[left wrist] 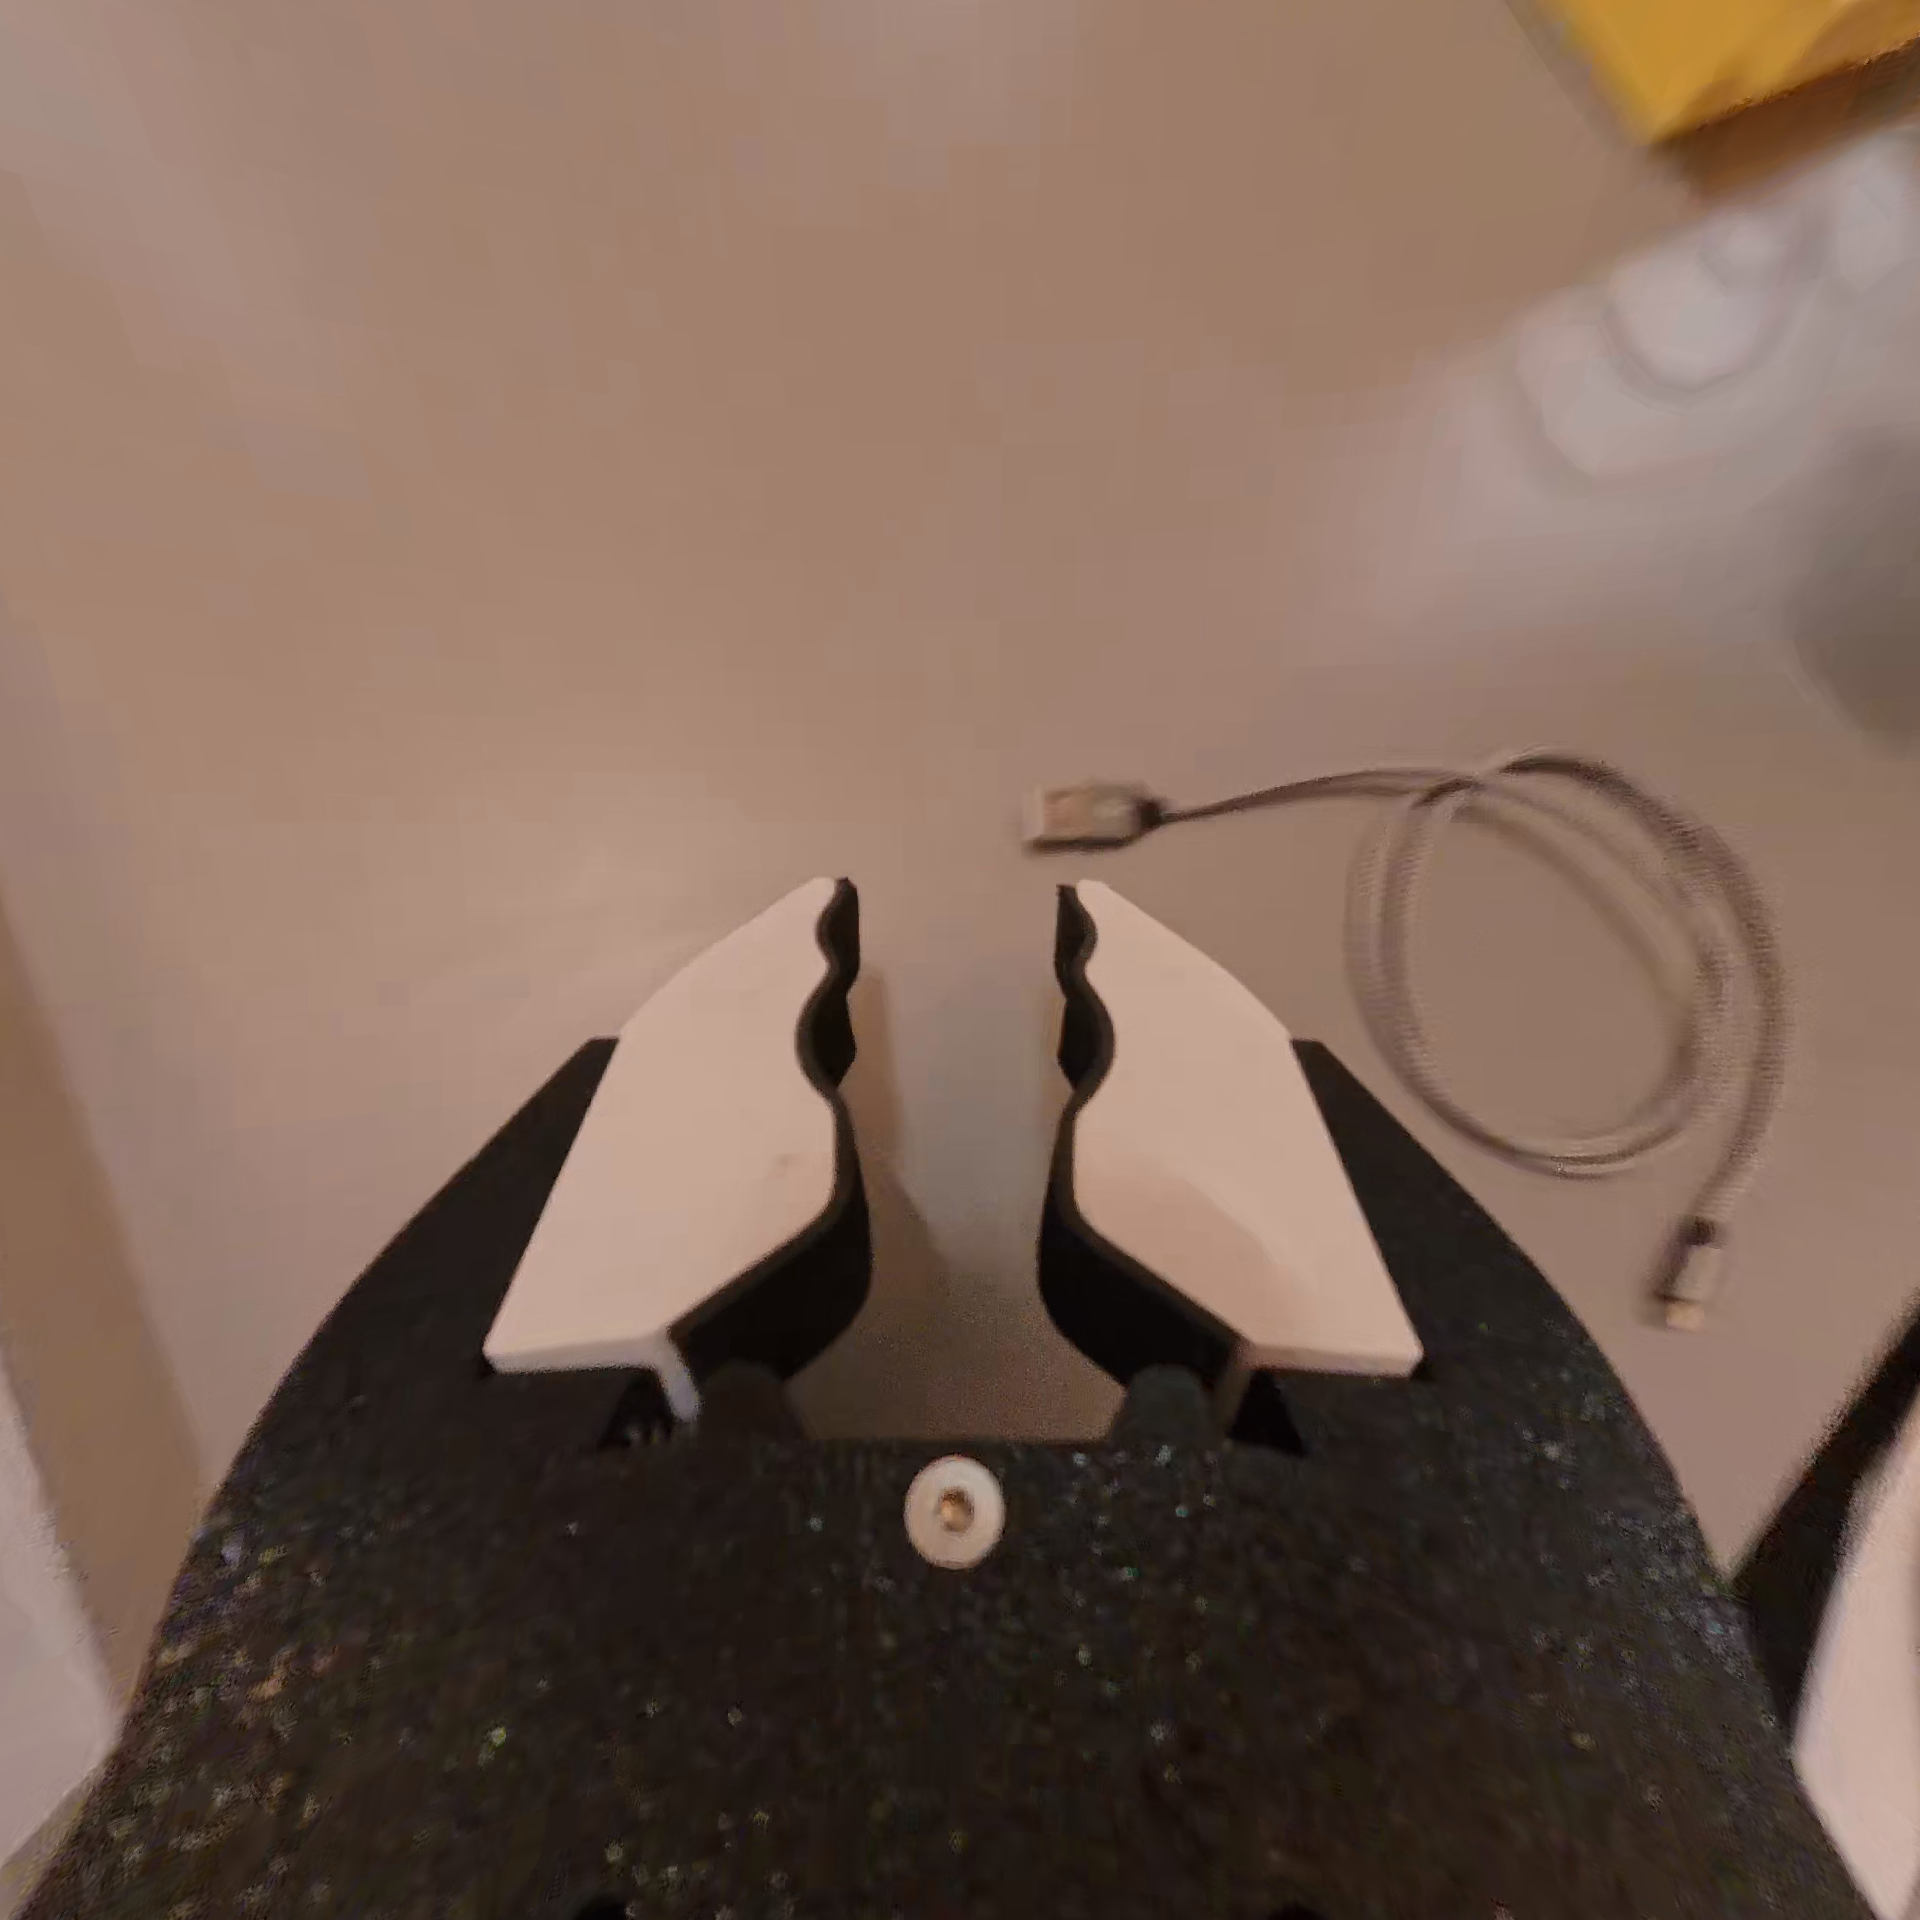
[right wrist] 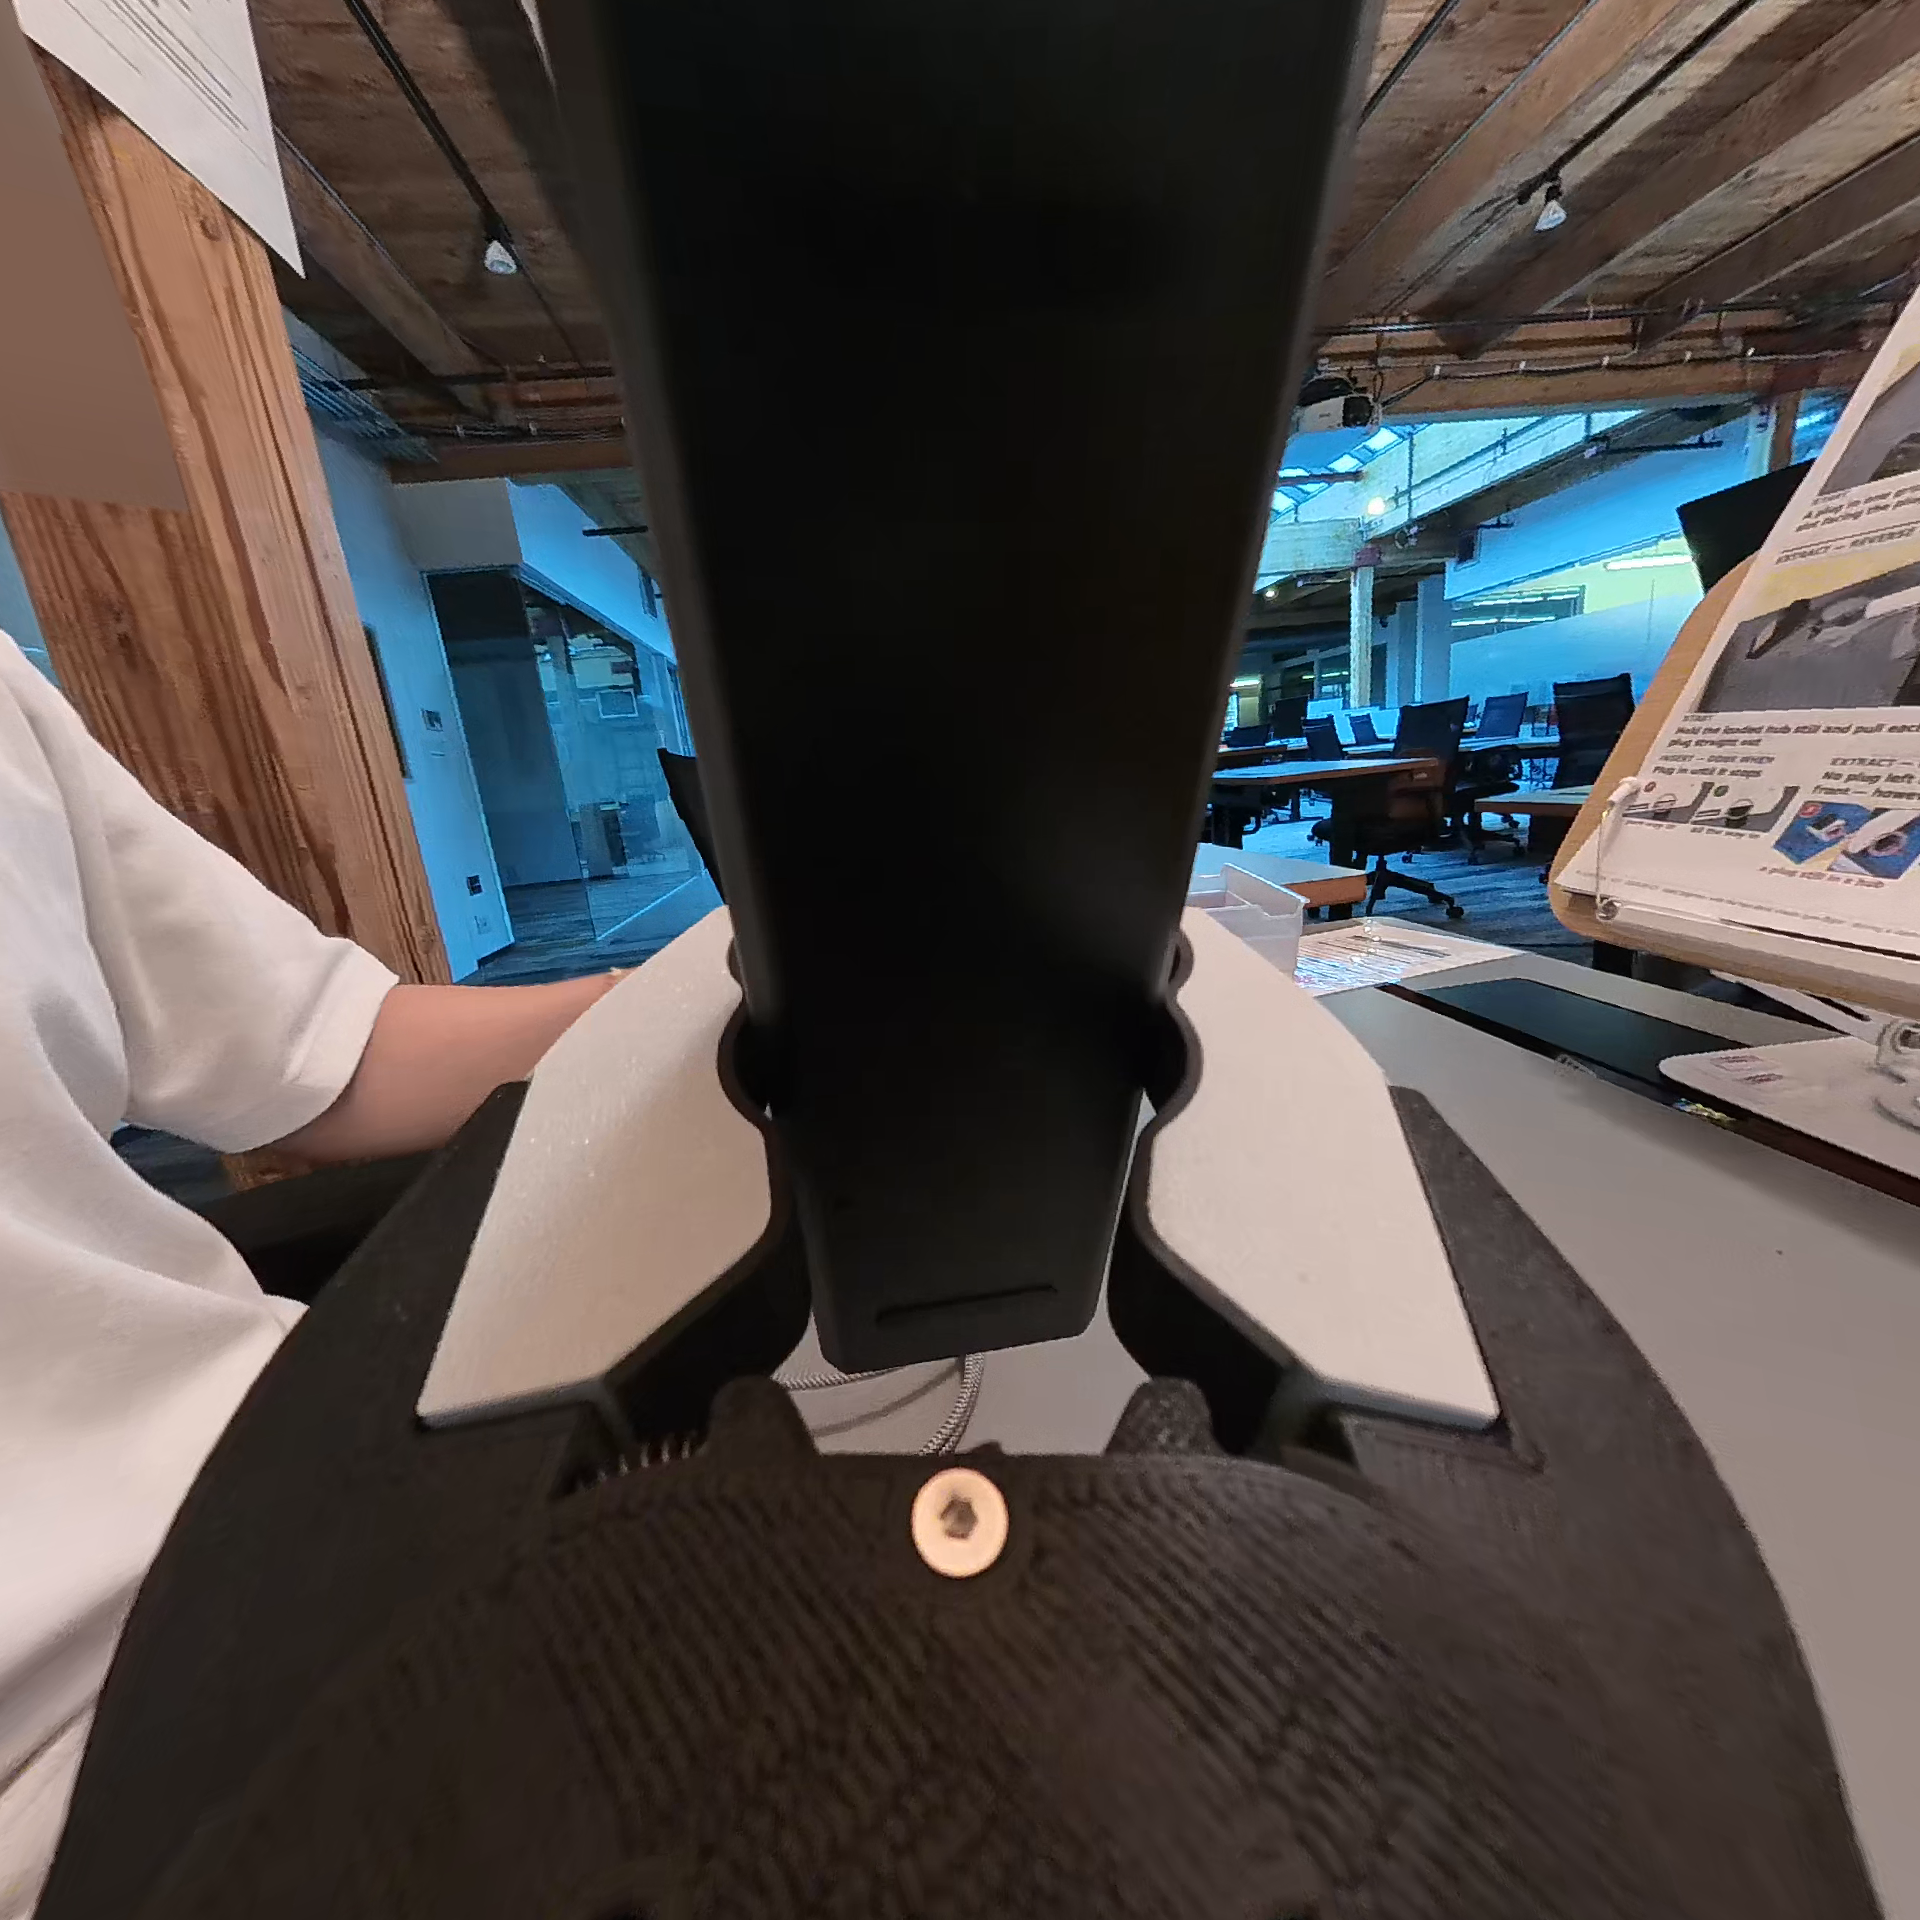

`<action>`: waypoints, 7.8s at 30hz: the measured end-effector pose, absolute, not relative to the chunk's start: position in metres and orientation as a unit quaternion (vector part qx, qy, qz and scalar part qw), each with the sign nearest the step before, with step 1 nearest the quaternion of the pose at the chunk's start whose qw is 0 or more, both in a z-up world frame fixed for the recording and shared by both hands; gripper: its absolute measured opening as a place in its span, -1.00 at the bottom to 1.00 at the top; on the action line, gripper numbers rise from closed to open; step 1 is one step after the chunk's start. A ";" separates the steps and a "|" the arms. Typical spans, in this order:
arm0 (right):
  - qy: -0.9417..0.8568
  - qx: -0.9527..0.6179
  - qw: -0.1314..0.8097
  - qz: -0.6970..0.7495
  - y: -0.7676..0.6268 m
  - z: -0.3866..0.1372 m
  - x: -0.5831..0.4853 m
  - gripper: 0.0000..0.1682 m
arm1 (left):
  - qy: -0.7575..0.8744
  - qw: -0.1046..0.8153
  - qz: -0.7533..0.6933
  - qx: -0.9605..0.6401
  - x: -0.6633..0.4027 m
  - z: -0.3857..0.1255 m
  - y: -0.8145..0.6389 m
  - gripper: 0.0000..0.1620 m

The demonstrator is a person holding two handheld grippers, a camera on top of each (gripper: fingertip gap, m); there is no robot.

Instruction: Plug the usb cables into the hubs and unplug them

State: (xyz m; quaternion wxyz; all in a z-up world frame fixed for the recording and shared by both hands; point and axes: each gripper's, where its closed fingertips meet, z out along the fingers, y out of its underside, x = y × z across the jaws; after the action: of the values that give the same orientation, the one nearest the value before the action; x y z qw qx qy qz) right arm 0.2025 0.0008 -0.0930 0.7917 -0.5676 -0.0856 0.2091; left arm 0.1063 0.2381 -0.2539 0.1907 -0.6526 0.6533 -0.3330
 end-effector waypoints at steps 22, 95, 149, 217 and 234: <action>-0.083 -0.571 0.792 0.197 -0.002 -0.094 0.206 -0.14 | 0.876 0.117 -0.250 -0.395 0.066 -0.289 0.052 -0.93; -0.092 -0.615 0.760 0.186 0.017 -0.121 0.200 -0.14 | 0.816 0.171 -0.330 -0.443 0.118 -0.288 0.239 -0.83; -0.159 -0.643 0.728 0.176 0.035 -0.139 0.165 -0.13 | 0.901 0.194 -0.222 -0.317 0.176 -0.144 0.028 -0.84; -0.115 -0.657 0.726 0.169 0.044 -0.146 0.176 -0.14 | 0.772 0.291 -0.473 -0.310 0.189 -0.136 0.034 -0.61; -0.102 -0.660 0.731 0.136 0.033 -0.143 0.195 -0.14 | 0.631 0.291 -0.138 -0.706 0.041 -0.175 0.456 -0.57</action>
State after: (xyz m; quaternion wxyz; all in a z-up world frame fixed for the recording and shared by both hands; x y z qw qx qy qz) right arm 0.1950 0.0329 -0.1429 0.7312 -0.6605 -0.1024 0.1363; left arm 0.0410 0.4564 -0.1753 0.2909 -0.7062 0.6306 -0.1379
